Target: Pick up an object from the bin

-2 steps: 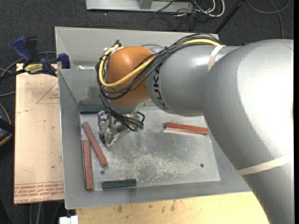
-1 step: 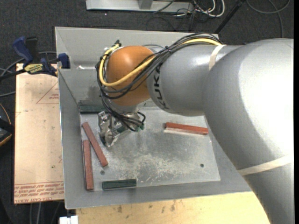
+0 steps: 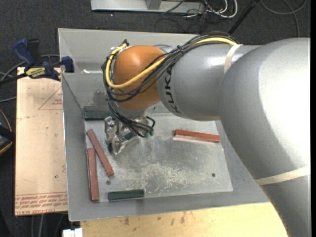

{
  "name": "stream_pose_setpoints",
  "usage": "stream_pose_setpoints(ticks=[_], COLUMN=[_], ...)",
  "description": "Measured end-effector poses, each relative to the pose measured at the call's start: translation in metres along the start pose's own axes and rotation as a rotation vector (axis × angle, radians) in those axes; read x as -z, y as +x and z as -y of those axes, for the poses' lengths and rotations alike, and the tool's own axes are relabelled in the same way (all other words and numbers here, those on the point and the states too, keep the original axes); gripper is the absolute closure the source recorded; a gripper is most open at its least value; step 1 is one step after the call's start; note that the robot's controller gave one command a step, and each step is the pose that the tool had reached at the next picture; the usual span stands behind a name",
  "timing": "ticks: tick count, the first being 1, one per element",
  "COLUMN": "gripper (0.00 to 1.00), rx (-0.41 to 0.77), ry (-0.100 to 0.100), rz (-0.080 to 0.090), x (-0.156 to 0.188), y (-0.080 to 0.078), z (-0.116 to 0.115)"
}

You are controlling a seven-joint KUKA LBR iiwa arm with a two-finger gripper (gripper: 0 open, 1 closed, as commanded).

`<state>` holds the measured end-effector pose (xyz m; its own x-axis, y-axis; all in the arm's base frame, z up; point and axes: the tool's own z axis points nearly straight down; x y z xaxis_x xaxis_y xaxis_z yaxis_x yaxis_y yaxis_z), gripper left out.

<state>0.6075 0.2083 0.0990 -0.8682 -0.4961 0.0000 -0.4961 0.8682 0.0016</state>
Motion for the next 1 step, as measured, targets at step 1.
stream_pose_setpoints(ticks=[1], gripper=[1.0], rx=[0.0], ry=[0.001], rz=[0.003], x=[0.013], y=[-0.001], z=[-0.0001])
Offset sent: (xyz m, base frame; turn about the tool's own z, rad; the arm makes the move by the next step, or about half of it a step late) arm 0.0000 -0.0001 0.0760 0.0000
